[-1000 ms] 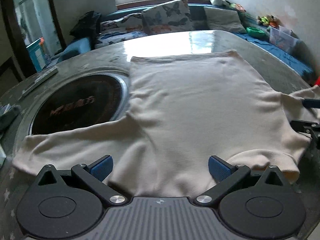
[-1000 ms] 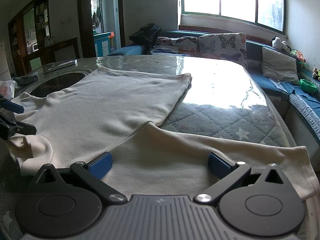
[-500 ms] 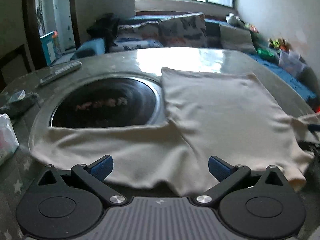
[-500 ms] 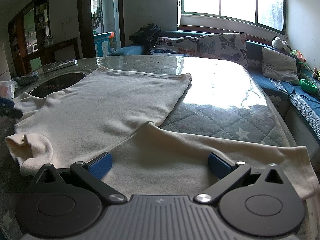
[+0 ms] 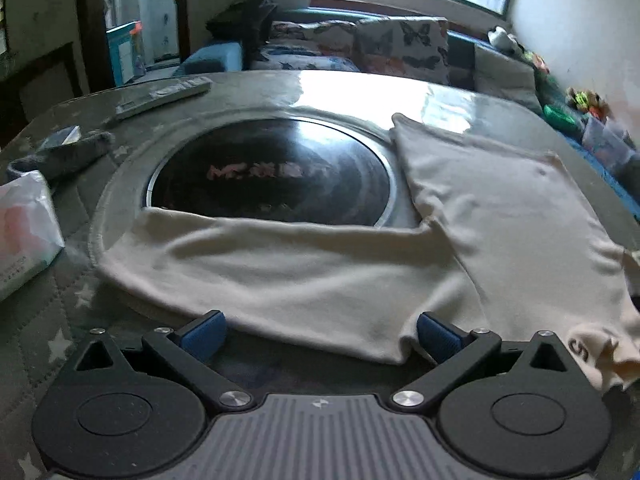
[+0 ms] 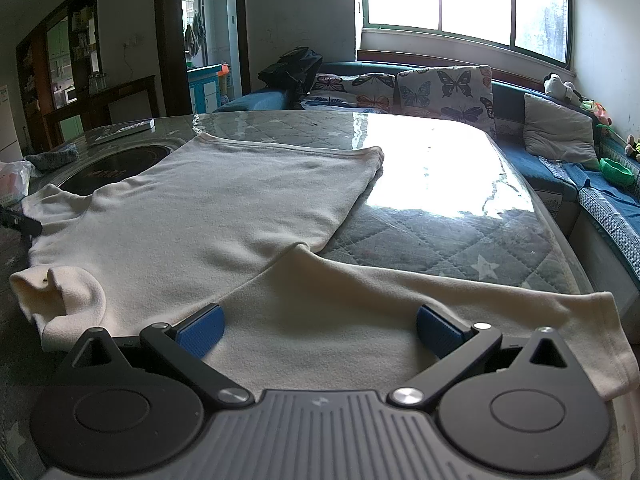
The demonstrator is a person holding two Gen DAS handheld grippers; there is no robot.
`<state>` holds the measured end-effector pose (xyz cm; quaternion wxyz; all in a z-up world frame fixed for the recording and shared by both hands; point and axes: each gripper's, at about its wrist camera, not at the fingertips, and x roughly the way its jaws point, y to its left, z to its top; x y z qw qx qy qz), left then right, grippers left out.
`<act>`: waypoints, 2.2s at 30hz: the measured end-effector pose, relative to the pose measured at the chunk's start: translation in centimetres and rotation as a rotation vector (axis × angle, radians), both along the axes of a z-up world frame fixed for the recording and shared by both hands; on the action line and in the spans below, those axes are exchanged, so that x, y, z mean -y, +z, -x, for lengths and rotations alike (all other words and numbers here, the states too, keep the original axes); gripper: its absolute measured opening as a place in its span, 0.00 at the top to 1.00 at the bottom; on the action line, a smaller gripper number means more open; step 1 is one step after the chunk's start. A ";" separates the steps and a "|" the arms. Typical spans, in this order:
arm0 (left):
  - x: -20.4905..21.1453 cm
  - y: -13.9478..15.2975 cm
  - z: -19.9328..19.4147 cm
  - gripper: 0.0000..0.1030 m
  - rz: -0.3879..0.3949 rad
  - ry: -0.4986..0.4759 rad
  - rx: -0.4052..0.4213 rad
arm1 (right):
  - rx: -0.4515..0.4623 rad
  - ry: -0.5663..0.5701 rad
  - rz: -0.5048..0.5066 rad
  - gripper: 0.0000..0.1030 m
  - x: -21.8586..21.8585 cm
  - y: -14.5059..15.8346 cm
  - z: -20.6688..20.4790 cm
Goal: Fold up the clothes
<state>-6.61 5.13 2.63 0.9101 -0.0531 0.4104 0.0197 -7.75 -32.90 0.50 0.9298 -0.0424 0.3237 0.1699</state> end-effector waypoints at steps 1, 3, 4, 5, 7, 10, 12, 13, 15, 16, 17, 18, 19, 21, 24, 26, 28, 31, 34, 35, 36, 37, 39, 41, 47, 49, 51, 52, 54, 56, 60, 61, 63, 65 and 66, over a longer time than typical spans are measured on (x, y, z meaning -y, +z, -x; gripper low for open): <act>-0.6 0.1 -0.1 0.00 0.006 0.026 0.002 | 0.000 0.000 0.000 0.00 0.0 0.0 0.0; -1.9 0.1 -0.3 0.00 0.007 0.091 0.007 | 0.000 0.000 0.000 0.00 0.0 0.0 0.0; -2.6 0.1 -0.5 0.00 0.004 0.124 0.012 | 0.000 0.000 0.000 0.00 0.0 0.0 0.0; -3.2 0.1 -0.7 0.00 0.003 0.149 0.012 | 0.000 0.000 0.000 0.00 0.0 0.0 0.0; -4.2 0.0 -1.1 0.01 -0.001 0.185 0.005 | 0.000 0.000 0.000 0.00 0.0 0.0 0.0; -4.9 -0.3 -1.9 0.05 -0.031 0.206 -0.006 | 0.000 0.000 0.000 0.00 0.0 0.0 0.0; -5.0 -0.5 -2.6 0.07 -0.084 0.211 -0.014 | 0.000 0.000 0.000 0.00 0.0 0.0 0.0; -5.0 -0.7 -2.9 0.07 -0.116 0.214 -0.020 | 0.000 0.000 0.000 0.00 0.0 0.0 0.0; -5.4 -0.8 -3.5 0.07 -0.135 0.221 -0.017 | 0.000 0.000 0.000 0.00 0.0 0.0 0.0; -5.8 -0.8 -3.9 0.07 -0.139 0.232 -0.017 | 0.000 0.000 0.000 0.00 0.0 0.0 0.0; -6.1 -0.8 -4.2 0.07 -0.142 0.243 -0.016 | 0.000 0.000 0.000 0.00 0.0 0.0 0.0; -6.5 -0.9 -4.6 0.07 -0.142 0.259 -0.015 | 0.000 0.000 0.000 0.00 0.0 0.0 0.0; -6.9 -0.8 -4.8 0.06 -0.139 0.276 -0.014 | 0.000 0.000 0.000 0.00 0.0 0.0 0.0; -7.6 -0.7 -4.9 0.07 -0.128 0.311 -0.011 | 0.000 0.000 0.000 0.00 0.0 0.0 0.0; -8.8 -0.1 -3.9 0.08 -0.067 0.381 0.011 | 0.000 0.000 0.001 0.00 0.0 0.0 0.0; -9.4 0.3 -2.8 0.08 -0.026 0.421 0.027 | 0.000 0.000 0.002 0.00 0.0 0.0 0.0; -9.6 0.3 -1.9 0.08 0.005 0.443 0.024 | 0.000 0.000 0.002 0.00 0.0 0.0 0.0; -9.3 0.1 -1.3 0.14 0.002 0.455 0.025 | 0.000 0.000 0.002 0.00 0.0 0.0 0.0; -8.9 0.1 -1.4 0.25 -0.031 0.454 0.036 | 0.001 0.000 0.002 0.00 0.0 0.0 0.0; -8.8 0.1 -1.5 0.28 -0.039 0.455 0.039 | 0.001 0.000 0.002 0.00 0.0 0.0 0.0; -8.7 0.1 -1.7 0.33 -0.054 0.457 0.039 | 0.001 0.000 0.002 0.00 0.0 0.0 0.0; -8.6 0.1 -1.9 0.37 -0.073 0.458 0.038 | 0.001 0.000 0.002 0.00 0.0 0.0 0.0; -8.5 0.0 -2.2 0.47 -0.106 0.461 0.041 | 0.001 0.000 0.002 0.00 0.0 0.0 0.0; -8.5 0.0 -2.2 0.60 -0.119 0.467 0.048 | 0.001 0.000 0.002 0.00 0.0 0.0 0.0; -8.4 0.5 -2.3 0.87 -0.084 0.444 0.061 | 0.001 0.000 0.002 0.00 0.0 0.0 0.0; -8.5 0.8 -2.2 0.90 -0.047 0.442 0.068 | 0.001 0.000 0.003 0.00 0.0 0.0 0.0; -8.2 1.5 -2.1 0.91 -0.003 0.424 0.084 | 0.001 0.000 0.004 0.00 0.0 0.0 0.0; -8.0 1.9 -2.0 0.92 0.020 0.412 0.093 | 0.001 0.000 0.005 0.00 -0.1 0.0 0.0; -7.2 3.0 -1.8 0.92 0.059 0.376 0.112 | 0.001 0.001 0.007 0.00 -0.1 0.0 0.0; -6.0 4.3 -1.7 0.93 0.099 0.323 0.137 | 0.001 0.000 0.008 0.00 -0.1 0.0 0.0; -2.9 7.2 -1.9 0.94 0.178 0.212 0.187 | 0.002 0.000 0.008 0.00 -0.1 0.0 0.0; -1.9 8.0 -1.9 0.94 0.199 0.179 0.201 | 0.002 0.000 0.007 0.00 -0.1 0.0 0.0; 0.1 9.3 -2.2 0.94 0.235 0.109 0.224 | 0.003 0.000 0.007 0.00 -0.1 0.0 0.1; 2.1 10.4 -2.5 0.94 0.276 0.039 0.232 | 0.002 0.000 0.006 0.00 -0.1 0.0 0.1; 3.4 10.9 -2.6 0.94 0.299 -0.005 0.237 | 0.002 0.000 0.006 0.00 -0.1 -0.1 0.1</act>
